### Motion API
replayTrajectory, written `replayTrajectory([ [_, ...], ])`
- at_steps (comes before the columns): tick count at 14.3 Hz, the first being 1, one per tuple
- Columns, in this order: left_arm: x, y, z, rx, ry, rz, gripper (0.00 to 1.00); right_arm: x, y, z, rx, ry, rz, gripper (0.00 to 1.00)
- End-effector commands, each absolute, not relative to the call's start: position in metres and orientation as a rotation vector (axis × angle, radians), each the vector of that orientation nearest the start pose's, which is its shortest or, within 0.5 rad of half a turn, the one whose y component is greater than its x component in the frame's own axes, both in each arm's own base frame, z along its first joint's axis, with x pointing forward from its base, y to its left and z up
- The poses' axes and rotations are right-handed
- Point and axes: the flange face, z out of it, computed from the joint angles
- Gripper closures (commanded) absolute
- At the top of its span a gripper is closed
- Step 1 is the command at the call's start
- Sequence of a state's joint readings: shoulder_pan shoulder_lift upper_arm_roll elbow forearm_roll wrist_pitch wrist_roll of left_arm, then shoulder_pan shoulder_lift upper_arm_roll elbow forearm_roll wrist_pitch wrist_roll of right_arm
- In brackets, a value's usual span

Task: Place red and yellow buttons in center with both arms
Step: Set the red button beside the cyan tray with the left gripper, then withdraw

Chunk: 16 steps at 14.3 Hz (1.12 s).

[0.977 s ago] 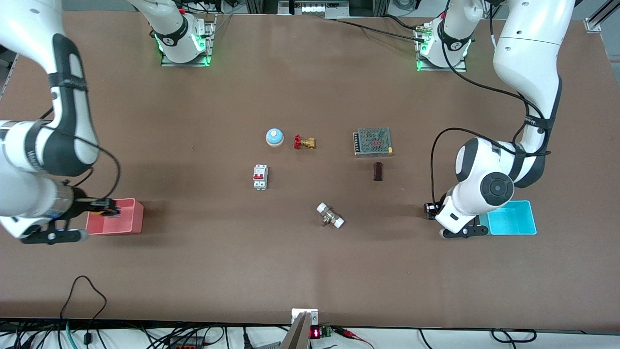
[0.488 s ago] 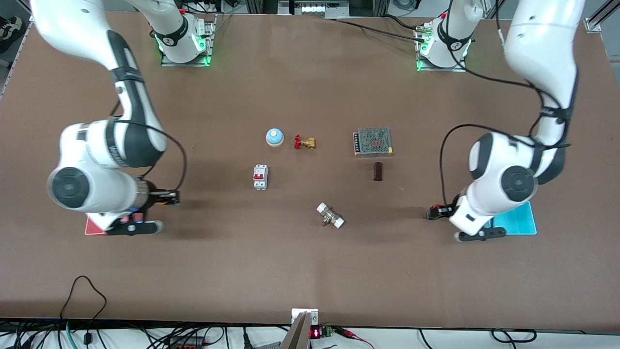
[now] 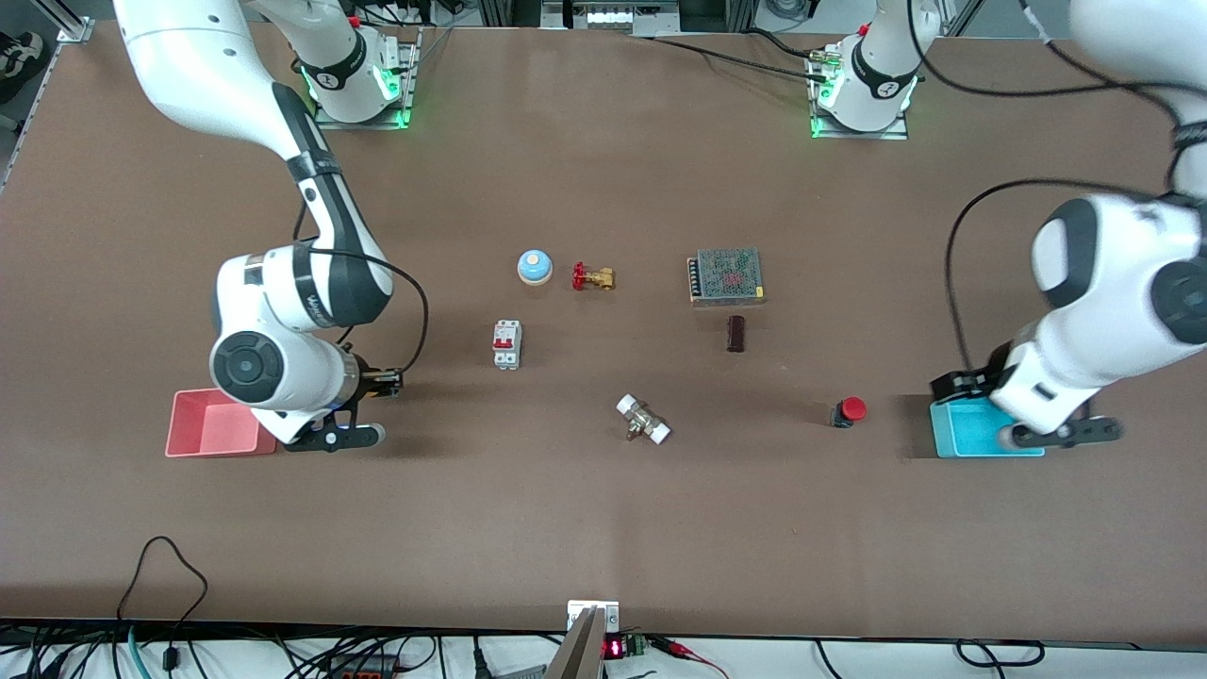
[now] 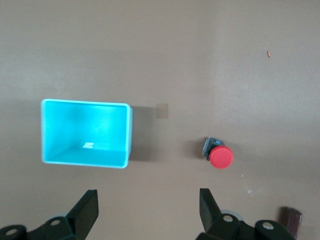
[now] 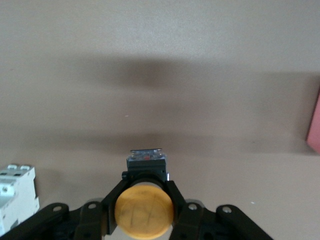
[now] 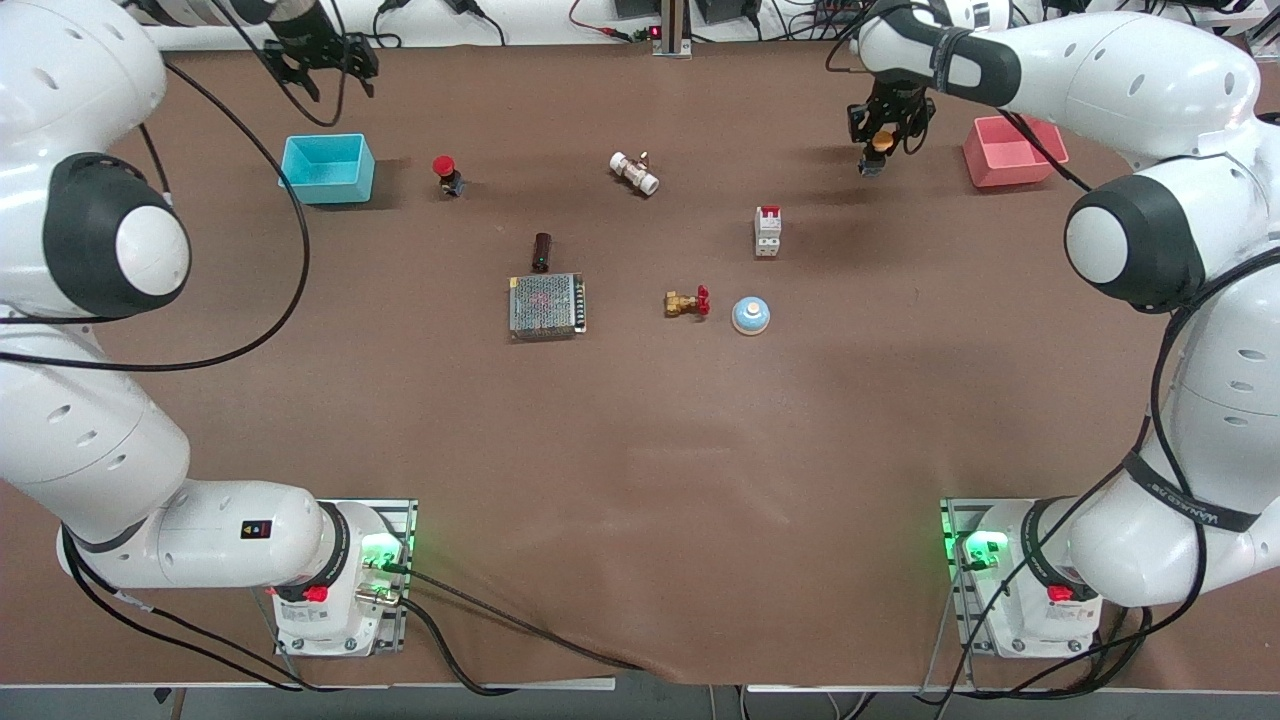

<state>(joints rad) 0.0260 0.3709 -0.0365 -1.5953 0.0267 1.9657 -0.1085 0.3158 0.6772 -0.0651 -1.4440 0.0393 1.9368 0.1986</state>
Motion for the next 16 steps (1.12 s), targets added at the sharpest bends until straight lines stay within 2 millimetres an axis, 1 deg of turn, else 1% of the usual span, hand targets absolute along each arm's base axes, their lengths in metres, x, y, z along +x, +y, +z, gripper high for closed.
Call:
replayTrajectory([
  [1, 0.645, 0.008, 0.463, -3.129, -0.060, -0.013, 0.06, 0.664, 0.197, 0.266, -3.176, 0.027, 0.280, 0.71],
  [2, 0.640, 0.011, 0.475, -3.128, -0.062, -0.013, 0.06, 0.664, 0.197, 0.259, -3.181, 0.065, 0.291, 0.71],
  [3, 0.635, 0.012, 0.485, -3.129, -0.054, -0.010, 0.06, 0.663, 0.198, 0.256, -3.181, 0.064, 0.296, 0.71],
  [4, 0.631, 0.012, 0.493, -3.128, -0.045, -0.003, 0.06, 0.661, 0.202, 0.250, -3.184, 0.057, 0.307, 0.71],
  [6, 0.624, 0.011, 0.507, -3.127, -0.019, -0.007, 0.02, 0.656, 0.205, 0.237, -3.190, 0.045, 0.339, 0.71],
  [8, 0.614, 0.010, 0.527, -3.126, -0.015, -0.017, 0.00, 0.655, 0.205, 0.231, -3.192, 0.045, 0.353, 0.70],
  [10, 0.604, 0.009, 0.544, -3.124, -0.013, -0.017, 0.00, 0.654, 0.204, 0.226, -3.198, 0.040, 0.363, 0.69],
  [11, 0.600, 0.009, 0.552, -3.124, -0.014, -0.024, 0.00, 0.654, 0.205, 0.225, -3.198, 0.039, 0.366, 0.62],
  [13, 0.593, 0.008, 0.565, -3.122, -0.012, -0.041, 0.00, 0.650, 0.210, 0.220, -3.200, 0.028, 0.387, 0.52],
  [14, 0.589, 0.008, 0.568, -3.122, -0.010, -0.029, 0.00, 0.649, 0.209, 0.220, -3.201, 0.028, 0.394, 0.45],
  [16, 0.582, 0.007, 0.578, -3.121, -0.010, -0.034, 0.00, 0.650, 0.209, 0.221, -3.200, 0.032, 0.390, 0.00],
])
